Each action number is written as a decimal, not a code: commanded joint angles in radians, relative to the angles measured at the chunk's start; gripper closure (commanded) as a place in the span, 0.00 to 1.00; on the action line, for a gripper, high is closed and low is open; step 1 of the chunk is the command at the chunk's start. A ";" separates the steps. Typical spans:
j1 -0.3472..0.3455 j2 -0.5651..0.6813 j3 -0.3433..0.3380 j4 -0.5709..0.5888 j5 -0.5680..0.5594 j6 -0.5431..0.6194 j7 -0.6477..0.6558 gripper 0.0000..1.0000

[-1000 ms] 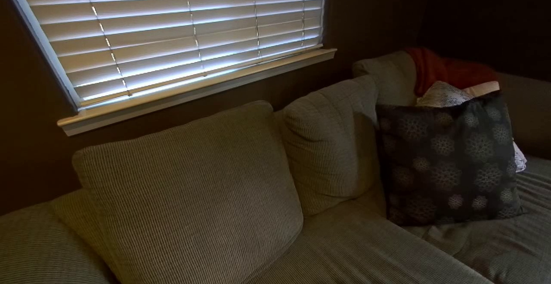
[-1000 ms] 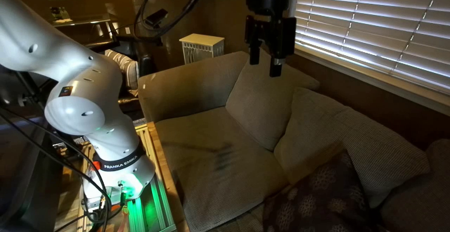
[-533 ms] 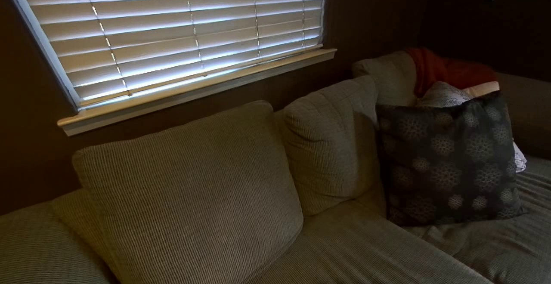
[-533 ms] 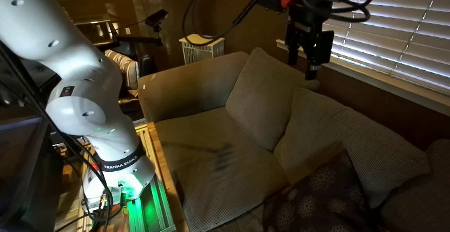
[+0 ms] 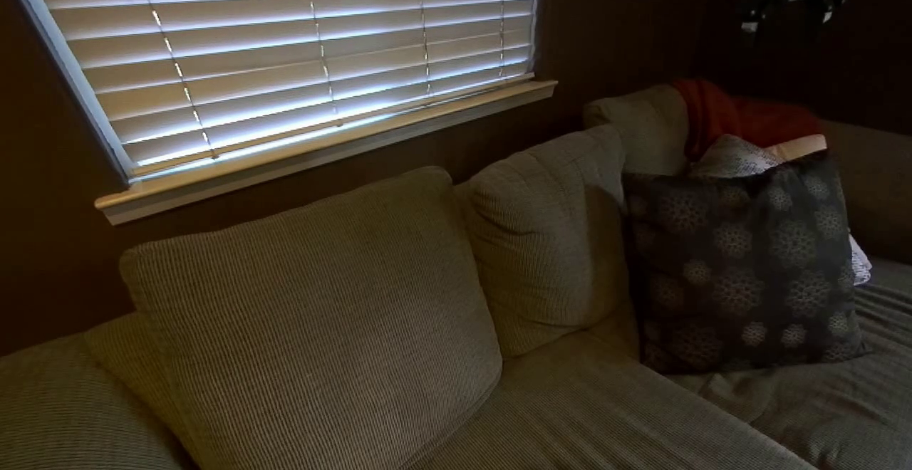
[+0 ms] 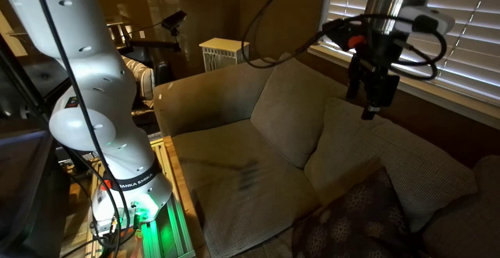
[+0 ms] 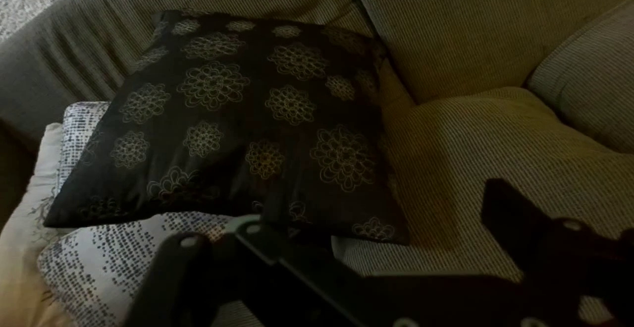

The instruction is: Move the brown pillow to the left

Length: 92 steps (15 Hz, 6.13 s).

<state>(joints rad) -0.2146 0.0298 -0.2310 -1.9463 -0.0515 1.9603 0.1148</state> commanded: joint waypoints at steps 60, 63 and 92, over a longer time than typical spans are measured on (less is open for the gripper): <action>-0.251 1.182 0.001 1.125 0.245 -0.227 0.534 0.43; -0.258 1.197 0.009 1.159 0.243 -0.255 0.533 0.64; -0.198 0.924 0.033 0.878 0.176 -0.543 0.112 0.99</action>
<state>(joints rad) -0.4402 1.0710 -0.1964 -0.9320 0.1481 1.4377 0.2744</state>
